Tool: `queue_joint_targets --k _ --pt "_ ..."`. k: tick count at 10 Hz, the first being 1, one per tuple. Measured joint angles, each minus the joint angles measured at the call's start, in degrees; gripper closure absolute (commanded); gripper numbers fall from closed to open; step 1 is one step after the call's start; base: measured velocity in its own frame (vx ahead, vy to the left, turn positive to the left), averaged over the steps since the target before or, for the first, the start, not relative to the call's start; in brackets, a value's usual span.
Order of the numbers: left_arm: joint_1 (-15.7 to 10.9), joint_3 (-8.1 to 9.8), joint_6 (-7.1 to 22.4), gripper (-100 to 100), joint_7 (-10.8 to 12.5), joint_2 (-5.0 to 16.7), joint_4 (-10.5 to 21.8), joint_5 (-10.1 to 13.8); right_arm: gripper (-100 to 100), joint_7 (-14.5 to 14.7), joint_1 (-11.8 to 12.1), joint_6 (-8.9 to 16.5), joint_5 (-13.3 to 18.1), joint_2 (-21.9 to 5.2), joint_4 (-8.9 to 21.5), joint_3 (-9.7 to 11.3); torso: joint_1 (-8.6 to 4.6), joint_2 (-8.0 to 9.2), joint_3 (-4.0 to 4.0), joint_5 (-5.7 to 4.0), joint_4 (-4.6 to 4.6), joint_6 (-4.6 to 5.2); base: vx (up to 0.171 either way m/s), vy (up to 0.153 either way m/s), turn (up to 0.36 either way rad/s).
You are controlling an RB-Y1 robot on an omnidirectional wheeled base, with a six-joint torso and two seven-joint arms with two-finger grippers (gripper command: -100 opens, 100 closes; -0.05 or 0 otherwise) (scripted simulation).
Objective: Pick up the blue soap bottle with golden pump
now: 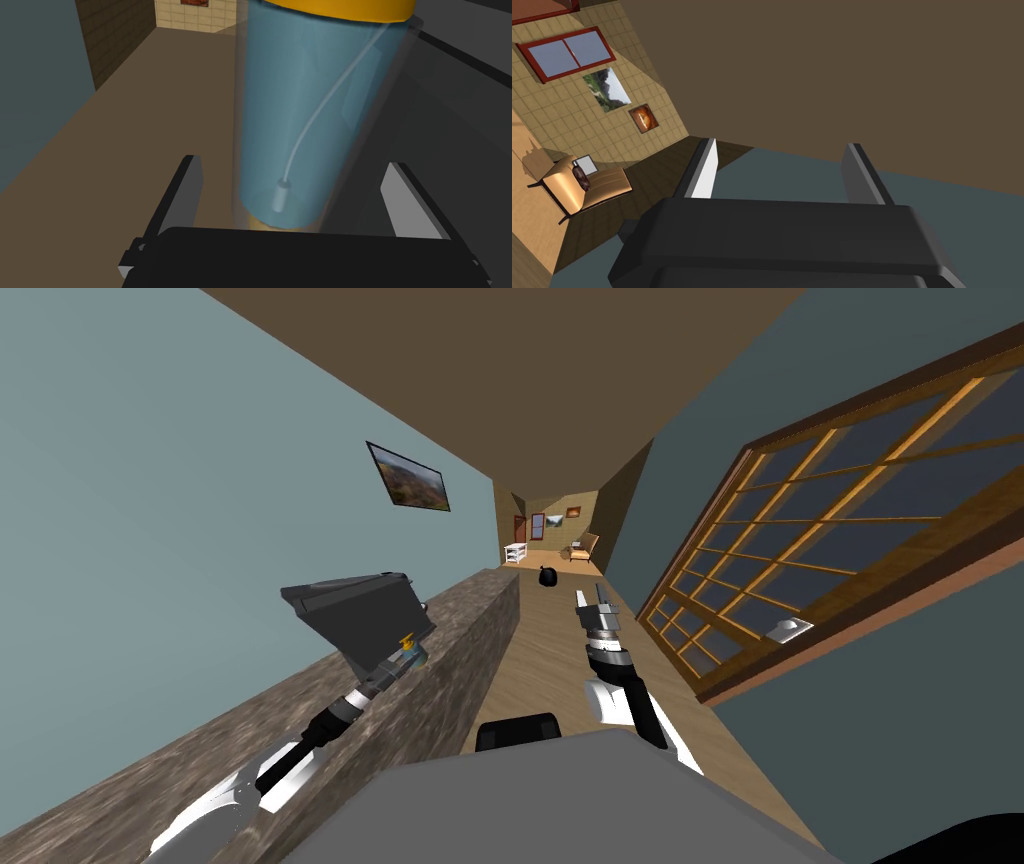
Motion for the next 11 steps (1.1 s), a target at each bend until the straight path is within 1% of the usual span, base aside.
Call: queue_joint_targets --k 1,2,3,4,5,6,10,11 --pt "-0.32 -0.05 -1.33 -100 0.83 0.21 1.89 -0.22 0 0.0 -0.01 0.0 0.0 0.0 0.0 0.0 0.12 0.05 0.02 0.02 0.01 0.02 0.05 -0.108 0.209" --pt "-1.6 -0.43 -2.42 -100 2.12 1.27 2.84 -1.48 0 0.0 0.01 0.0 0.0 0.0 0.0 0.0 0.0 0.0 0.0 0.0 0.0 -0.03 0.046 -0.13 0.171" --pt "-2.57 -0.69 -3.86 -100 3.69 1.87 4.29 -2.25 0 0.0 0.0 0.0 0.0 0.0 0.0 0.0 -0.07 0.01 0.0 -0.02 0.0 0.01 0.018 -0.067 -0.002" --pt "-3.35 -0.89 -5.64 -100 4.69 2.03 6.59 -2.58 0 0.0 -0.01 0.0 0.0 0.0 0.0 0.0 0.11 0.07 0.03 0.01 0.01 0.03 0.006 -0.004 -0.029" --pt "-3.68 -0.97 -6.68 -100 5.04 2.05 8.42 -2.69 0 0.0 -0.01 0.0 0.0 -0.01 0.0 -0.01 0.34 0.12 0.06 0.07 0.02 0.01 0.0 0.0 0.0" --pt "-3.7 -0.98 -6.83 100 5.08 2.05 8.61 -2.7 0 0.0 -0.01 0.0 0.0 -0.01 0.0 -0.01 0.4 0.15 0.08 0.09 0.03 0.01 0.0 0.0 0.0" --pt "-3.71 -0.98 -6.81 100 4.98 2.12 8.6 -2.74 0 0.0 -0.01 0.0 0.0 -0.01 0.0 -0.01 0.45 0.17 0.09 0.15 0.03 -0.01 0.0 0.0 0.0" --pt "-3.7 -0.99 -6.8 0 5.01 2.11 8.61 -2.74 0 0.0 -0.01 0.0 0.0 -0.01 0.0 -0.01 0.45 0.18 0.1 0.14 0.04 -0.01 0.0 0.0 0.0"
